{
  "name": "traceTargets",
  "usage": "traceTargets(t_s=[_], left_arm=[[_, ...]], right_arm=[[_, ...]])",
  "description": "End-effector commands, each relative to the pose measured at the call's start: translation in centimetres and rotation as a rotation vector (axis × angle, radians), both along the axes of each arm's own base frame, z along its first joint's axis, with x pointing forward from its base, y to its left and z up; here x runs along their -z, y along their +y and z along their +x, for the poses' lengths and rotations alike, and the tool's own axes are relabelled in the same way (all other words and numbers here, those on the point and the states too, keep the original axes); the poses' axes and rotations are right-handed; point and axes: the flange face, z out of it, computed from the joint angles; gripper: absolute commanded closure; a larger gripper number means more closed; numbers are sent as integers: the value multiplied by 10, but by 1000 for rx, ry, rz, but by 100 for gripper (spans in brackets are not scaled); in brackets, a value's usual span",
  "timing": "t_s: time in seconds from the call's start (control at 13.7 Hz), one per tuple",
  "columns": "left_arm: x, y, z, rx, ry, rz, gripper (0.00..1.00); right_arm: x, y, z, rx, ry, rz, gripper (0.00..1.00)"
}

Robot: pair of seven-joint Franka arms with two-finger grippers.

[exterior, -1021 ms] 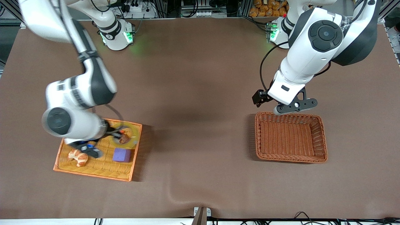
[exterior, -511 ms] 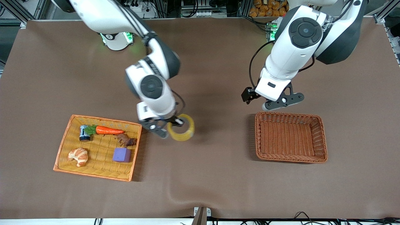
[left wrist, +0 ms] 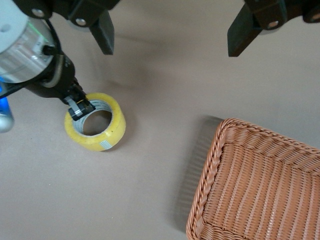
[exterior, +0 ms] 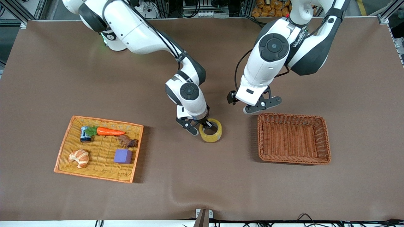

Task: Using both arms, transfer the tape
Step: 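Set the tape roll on the table and open the right gripper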

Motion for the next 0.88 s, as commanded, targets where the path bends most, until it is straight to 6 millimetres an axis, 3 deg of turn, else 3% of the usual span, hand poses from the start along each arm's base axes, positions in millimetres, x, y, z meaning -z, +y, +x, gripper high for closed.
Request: traceTargets(t_s=[0.0, 0.07, 0.29, 0.66, 0.8], left_arm=[[8, -14, 2, -18, -19, 9, 0], [11, -18, 1, -41, -23, 6, 0], [25, -25, 2, -56, -18, 2, 0], [63, -46, 8, -41, -36, -37, 0], [94, -63, 9, 12, -75, -13, 0]], right_arm=[[-26, 0, 10, 25, -31, 11, 19], [-32, -1, 12, 29, -38, 12, 0], [-64, -21, 32, 51, -58, 22, 0], [-140, -124, 77, -90, 60, -20, 0], [-156, -183, 89, -226, 149, -59, 0]])
